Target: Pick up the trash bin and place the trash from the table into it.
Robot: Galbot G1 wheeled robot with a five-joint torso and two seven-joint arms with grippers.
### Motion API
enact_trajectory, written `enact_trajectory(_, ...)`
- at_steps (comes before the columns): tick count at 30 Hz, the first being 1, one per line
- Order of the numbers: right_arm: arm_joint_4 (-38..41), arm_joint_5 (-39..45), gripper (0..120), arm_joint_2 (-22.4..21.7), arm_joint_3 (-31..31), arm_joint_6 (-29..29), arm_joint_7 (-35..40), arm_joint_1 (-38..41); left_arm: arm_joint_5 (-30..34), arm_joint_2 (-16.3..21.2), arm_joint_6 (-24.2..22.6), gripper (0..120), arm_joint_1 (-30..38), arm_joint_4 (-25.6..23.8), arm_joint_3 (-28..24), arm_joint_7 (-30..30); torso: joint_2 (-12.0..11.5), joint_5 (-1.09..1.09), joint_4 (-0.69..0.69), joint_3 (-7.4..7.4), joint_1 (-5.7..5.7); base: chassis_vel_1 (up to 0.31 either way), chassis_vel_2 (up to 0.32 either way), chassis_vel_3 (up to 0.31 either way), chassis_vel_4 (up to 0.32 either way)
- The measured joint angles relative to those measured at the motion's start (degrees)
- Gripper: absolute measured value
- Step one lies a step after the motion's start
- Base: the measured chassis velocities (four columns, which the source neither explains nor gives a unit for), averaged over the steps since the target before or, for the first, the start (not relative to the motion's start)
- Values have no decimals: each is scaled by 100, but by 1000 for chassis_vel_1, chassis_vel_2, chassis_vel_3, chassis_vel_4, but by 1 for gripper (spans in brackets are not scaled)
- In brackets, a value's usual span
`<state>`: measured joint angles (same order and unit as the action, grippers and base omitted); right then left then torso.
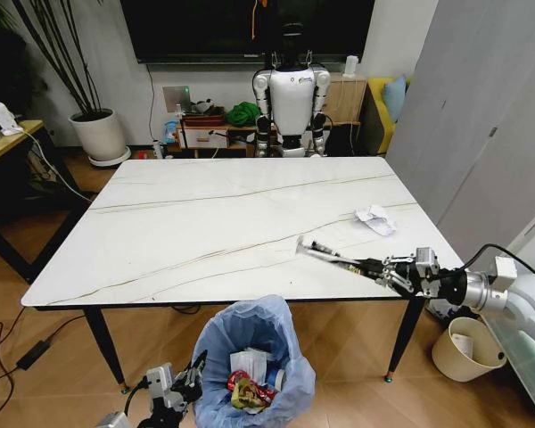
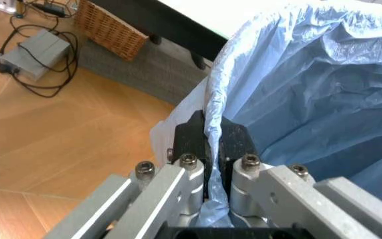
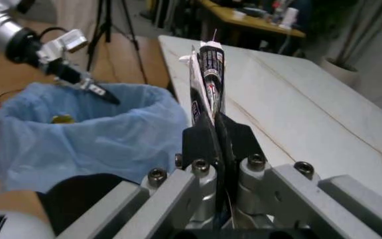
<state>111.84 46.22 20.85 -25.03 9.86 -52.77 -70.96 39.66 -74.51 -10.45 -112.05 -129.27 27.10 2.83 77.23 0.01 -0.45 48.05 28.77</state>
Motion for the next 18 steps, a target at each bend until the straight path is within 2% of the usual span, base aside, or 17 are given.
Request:
enact_trajectory(3,355,-121,0,-140,185,-116,44,196,-42,-70,3,0,-19,-5,16,1,0,-1,-1,0,1,0,0,0,0)
enact_trajectory(4,768,-225,0,-308,390,-254,179,406,-76,-139,5,0,-33,-8,25,3,0,-3,2,0,1,0,0,0,0)
enact_trajectory(10,1628,-621,0,-818,506,-648,433,525,-60,-137,-16,0,4,29,11,126,0,-3,-1,0,0,0,0,0,0)
enact_trajectory(18,1814,-1312,0,-1103,780,-884,543,614,-25,-110,-116,0,82,121,-225,241,0,-1,-1,0,0,0,0,0,0)
